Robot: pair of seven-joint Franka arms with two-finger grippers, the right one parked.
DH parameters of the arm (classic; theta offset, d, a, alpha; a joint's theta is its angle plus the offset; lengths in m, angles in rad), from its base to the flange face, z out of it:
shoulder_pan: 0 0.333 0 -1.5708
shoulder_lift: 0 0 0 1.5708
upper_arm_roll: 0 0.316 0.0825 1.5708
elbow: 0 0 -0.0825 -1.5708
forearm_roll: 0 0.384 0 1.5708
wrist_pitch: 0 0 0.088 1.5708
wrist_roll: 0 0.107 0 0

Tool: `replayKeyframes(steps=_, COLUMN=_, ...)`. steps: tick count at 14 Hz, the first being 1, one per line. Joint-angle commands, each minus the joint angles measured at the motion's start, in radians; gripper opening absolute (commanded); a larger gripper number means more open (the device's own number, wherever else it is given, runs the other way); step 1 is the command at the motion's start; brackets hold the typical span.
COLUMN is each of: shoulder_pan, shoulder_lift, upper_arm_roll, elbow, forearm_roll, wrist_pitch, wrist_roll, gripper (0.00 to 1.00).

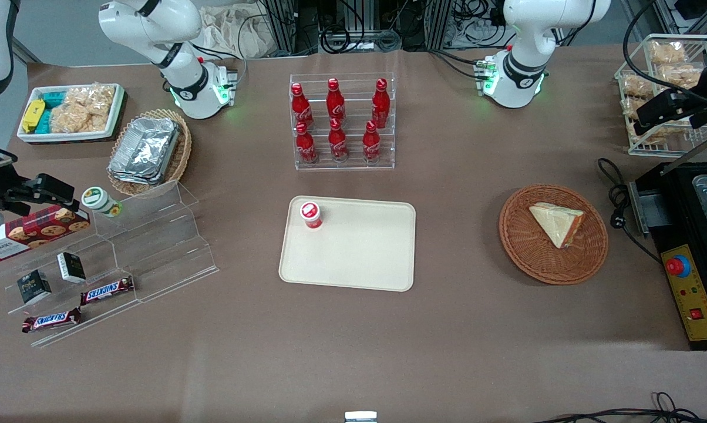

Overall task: Place sandwich from basket to tray
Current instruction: 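Move the left gripper over the wicker basket with the sandwich, then lower the left gripper and grasp the wrapped triangular sandwich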

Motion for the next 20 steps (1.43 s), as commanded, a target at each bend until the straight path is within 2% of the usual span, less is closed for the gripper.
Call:
replayKeyframes(steps=1, shoulder_pan=-0.011, shoulder_lift=-0.017, upper_arm_roll=0.017, elbow=0.001, forearm_roll=-0.024, wrist_pitch=-0.011, wrist_roll=0.019, gripper=1.0)
replayKeyframes(steps=9, shoulder_pan=0.01, shoulder_lift=0.055, upper_arm_roll=0.024, elbow=-0.007, forearm_roll=-0.012, wrist_pitch=0.01, wrist_roll=0.012, gripper=1.0)
replayKeyframes(steps=14, shoulder_pan=0.066, shoulder_lift=0.092, upper_arm_roll=0.023, elbow=-0.197, forearm_roll=-0.026, wrist_pitch=0.216, wrist_roll=0.009, gripper=1.0)
replayKeyframes(steps=20, shoulder_pan=0.089, shoulder_lift=0.259, upper_arm_roll=0.023, elbow=-0.27, forearm_roll=-0.069, wrist_pitch=0.364, wrist_roll=0.007, gripper=1.0)
